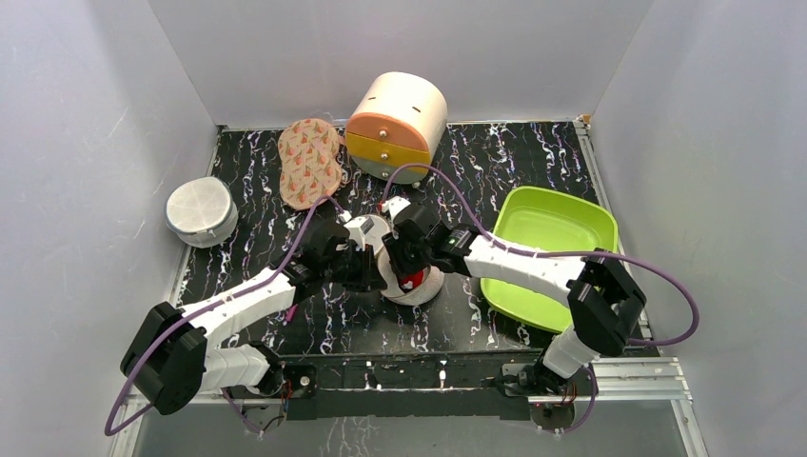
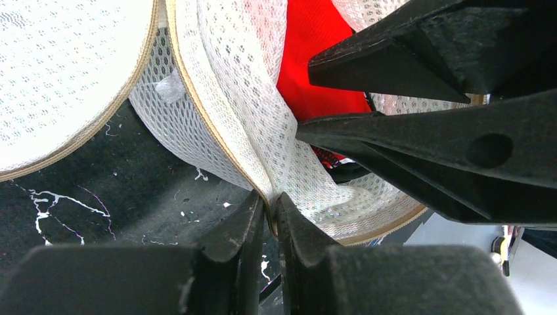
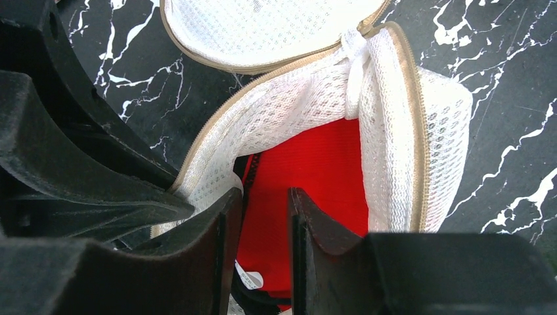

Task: Unzip the laundry bag and remove the bra
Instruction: Pick up the bra from the laundry bag.

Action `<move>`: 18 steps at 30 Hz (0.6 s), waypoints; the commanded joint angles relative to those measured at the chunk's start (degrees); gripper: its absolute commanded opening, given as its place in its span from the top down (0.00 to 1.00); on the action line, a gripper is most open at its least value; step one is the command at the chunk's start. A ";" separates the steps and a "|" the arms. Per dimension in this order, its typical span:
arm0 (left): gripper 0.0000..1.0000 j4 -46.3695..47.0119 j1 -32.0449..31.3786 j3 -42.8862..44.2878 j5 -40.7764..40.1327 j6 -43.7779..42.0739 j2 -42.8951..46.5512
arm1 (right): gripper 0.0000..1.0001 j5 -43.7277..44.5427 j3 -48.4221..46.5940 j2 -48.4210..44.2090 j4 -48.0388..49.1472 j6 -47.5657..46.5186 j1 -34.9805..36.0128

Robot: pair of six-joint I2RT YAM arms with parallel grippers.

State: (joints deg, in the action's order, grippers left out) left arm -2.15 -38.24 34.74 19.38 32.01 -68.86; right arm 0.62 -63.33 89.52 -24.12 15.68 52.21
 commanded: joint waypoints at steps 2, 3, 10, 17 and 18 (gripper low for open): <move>0.89 -0.09 -0.08 0.15 1.36 -0.43 0.70 | 0.68 2.32 -2.36 -0.57 0.23 -0.65 0.85; 0.89 -0.13 -0.09 0.15 1.30 -0.39 0.74 | 0.67 2.32 -2.21 -0.59 0.14 -0.64 1.04; 0.89 0.17 -0.08 0.40 1.59 -0.15 0.75 | 0.60 3.54 -1.54 0.99 0.72 -0.51 1.76; 0.89 -0.41 -0.08 0.52 1.46 -0.32 0.98 | 0.80 4.06 -2.41 1.01 0.09 -0.48 1.75; 0.89 -0.33 -0.09 0.49 1.41 -0.29 1.02 | 0.83 3.92 -2.49 0.57 -0.23 -0.49 1.76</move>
State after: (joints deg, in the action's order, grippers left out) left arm -2.17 -38.24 34.74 19.62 31.99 -68.86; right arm 3.22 -63.33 91.39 -25.30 15.18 53.65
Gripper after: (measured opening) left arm 0.112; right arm 0.232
